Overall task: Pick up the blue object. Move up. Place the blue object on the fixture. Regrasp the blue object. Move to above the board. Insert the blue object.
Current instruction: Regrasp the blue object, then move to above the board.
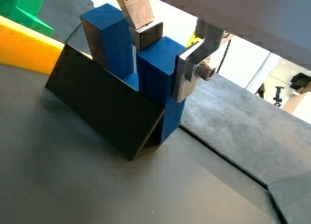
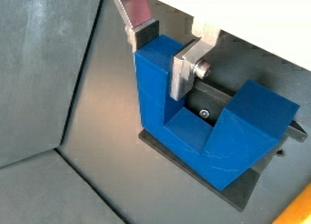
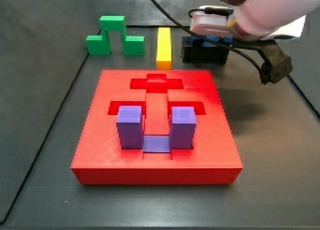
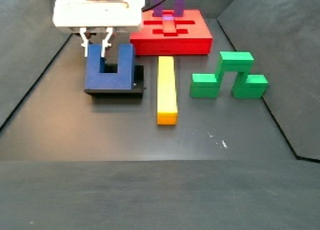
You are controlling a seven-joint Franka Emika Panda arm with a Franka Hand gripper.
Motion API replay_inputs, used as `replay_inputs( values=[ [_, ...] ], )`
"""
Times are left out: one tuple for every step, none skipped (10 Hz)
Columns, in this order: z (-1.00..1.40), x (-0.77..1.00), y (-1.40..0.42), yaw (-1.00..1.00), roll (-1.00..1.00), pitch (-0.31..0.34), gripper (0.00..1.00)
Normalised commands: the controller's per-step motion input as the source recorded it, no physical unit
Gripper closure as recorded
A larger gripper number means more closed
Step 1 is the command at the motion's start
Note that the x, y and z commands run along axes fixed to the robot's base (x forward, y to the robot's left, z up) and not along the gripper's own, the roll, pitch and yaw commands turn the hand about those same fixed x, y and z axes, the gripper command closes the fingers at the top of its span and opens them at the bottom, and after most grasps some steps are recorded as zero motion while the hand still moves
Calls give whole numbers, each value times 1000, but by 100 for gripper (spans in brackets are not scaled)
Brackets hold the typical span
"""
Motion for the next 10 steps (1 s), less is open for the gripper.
replay_inputs(
  values=[
    [0, 0, 0, 0, 0, 0, 100],
    [0, 0, 0, 0, 0, 0, 100],
    [0, 0, 0, 0, 0, 0, 100],
    [0, 0, 0, 0, 0, 0, 100],
    [1400, 0, 0, 0, 0, 0, 100],
    [1400, -4, 11, 24, 6, 10, 100],
    [1400, -29, 18, 20, -41, -4, 100],
    [1400, -27, 18, 16, -10, -1, 100],
    [1400, -21, 9, 9, -2, 20, 100],
    [1400, -10, 5, 3, -3, 22, 100]
  ],
)
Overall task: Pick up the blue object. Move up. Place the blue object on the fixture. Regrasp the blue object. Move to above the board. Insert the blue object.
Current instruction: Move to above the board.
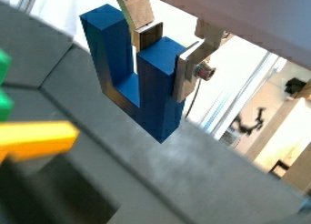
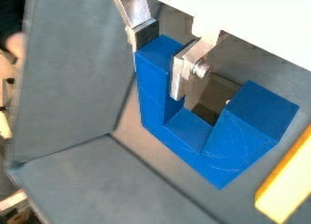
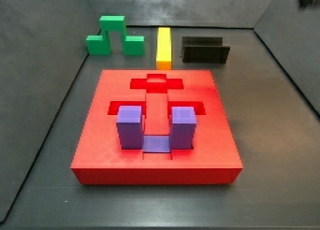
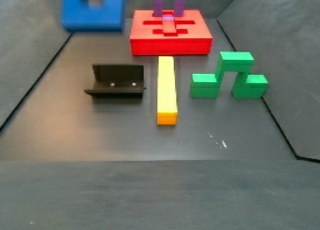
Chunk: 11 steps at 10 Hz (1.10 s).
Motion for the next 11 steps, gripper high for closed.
replay_inputs(
  values=[
    [1400, -5, 6, 0, -18, 31, 100],
    [724, -3, -6, -1, -20, 41, 100],
    [422, 13, 0, 5, -12, 48, 100],
    [296, -1328, -1400, 81, -1000, 147, 100],
    [309, -1350, -1400, 85, -1000, 137, 100],
    [310, -1400, -1346, 98, -1000, 99, 100],
    [276, -1400, -1279, 111, -1000, 81, 100],
    [285, -1400, -1295, 115, -1000, 77, 100],
    [286, -1400, -1274, 123, -1000, 59, 100],
    [136, -756, -654, 125, -1000, 44, 100],
    [34, -313, -210, 125, -1000, 33, 100]
  ],
)
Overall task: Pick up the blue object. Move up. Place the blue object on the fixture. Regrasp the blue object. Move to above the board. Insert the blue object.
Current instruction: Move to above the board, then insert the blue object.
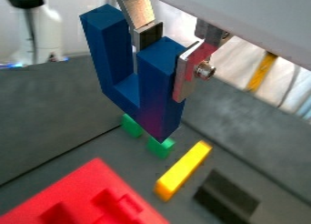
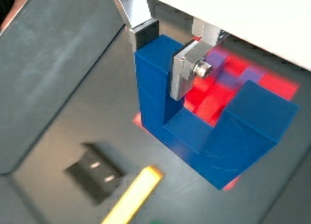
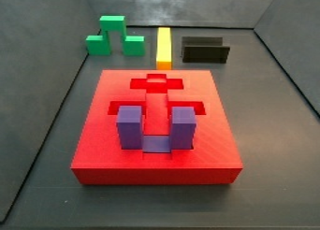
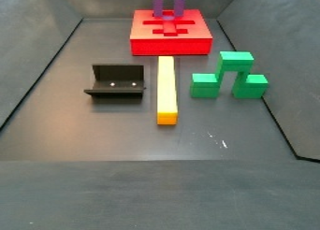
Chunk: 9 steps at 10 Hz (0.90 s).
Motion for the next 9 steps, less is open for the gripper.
replay_inputs(
  values=[
    [17, -196, -124, 116, -1000, 32, 100],
    [32, -123, -77, 113, -1000, 7, 100],
    [14, -116, -55, 111, -1000, -12, 100],
    [5, -89, 11, 73, -821, -41, 100],
    [6, -78, 18, 38, -539, -56, 100],
    [-3, -61, 15, 23, -368, -56, 100],
    [1, -43, 8, 10, -244, -45, 100],
    [-371, 0, 20, 37, 106, 0, 100],
    [-849, 0, 0, 89, 111, -136, 100]
  ],
)
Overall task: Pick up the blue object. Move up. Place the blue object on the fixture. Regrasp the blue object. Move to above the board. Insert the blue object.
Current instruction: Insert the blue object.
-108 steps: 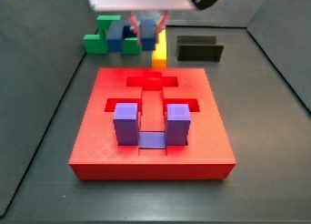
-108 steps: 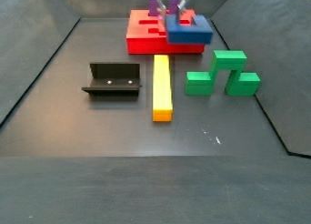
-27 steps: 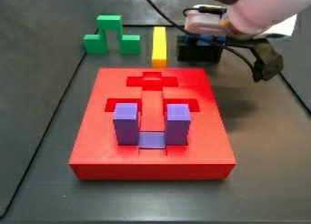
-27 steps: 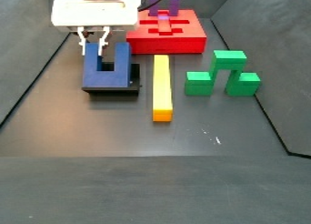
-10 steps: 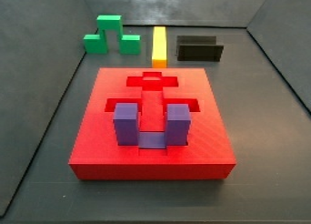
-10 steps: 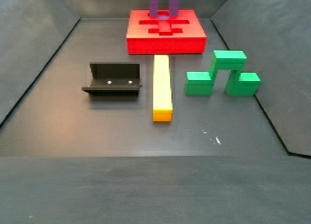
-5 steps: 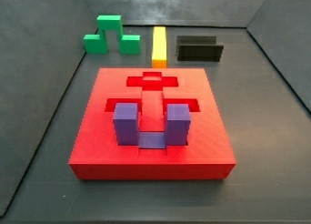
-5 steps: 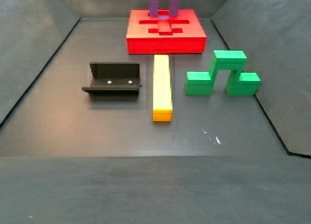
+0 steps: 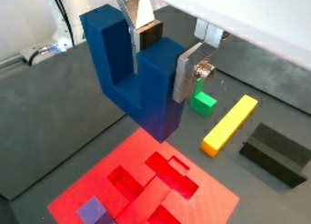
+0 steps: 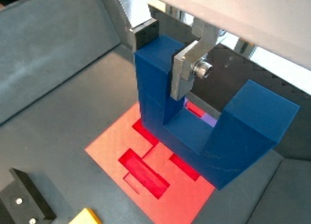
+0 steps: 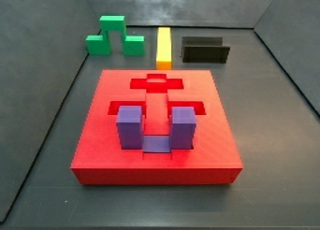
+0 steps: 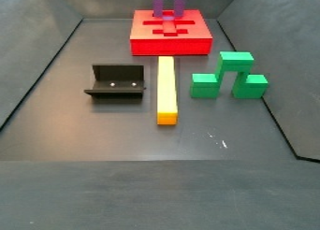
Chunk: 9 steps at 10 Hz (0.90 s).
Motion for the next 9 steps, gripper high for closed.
replay_inputs(
  values=[
    [-889, 189, 0, 69, 30, -164, 100],
    [-889, 446, 0, 57, 0, -164, 100],
    [-857, 674, 0, 71, 0, -174, 100],
    [-771, 714, 51, 83, -57, -196, 100],
    [-754, 743, 140, 86, -100, -200, 100],
    [-754, 734, 240, 114, -119, -196, 100],
    [-797, 646, 263, 74, -79, -171, 100],
    [-829, 383, 274, 0, -60, -154, 100],
    [-757, 0, 14, -174, 37, -164, 100]
  ],
)
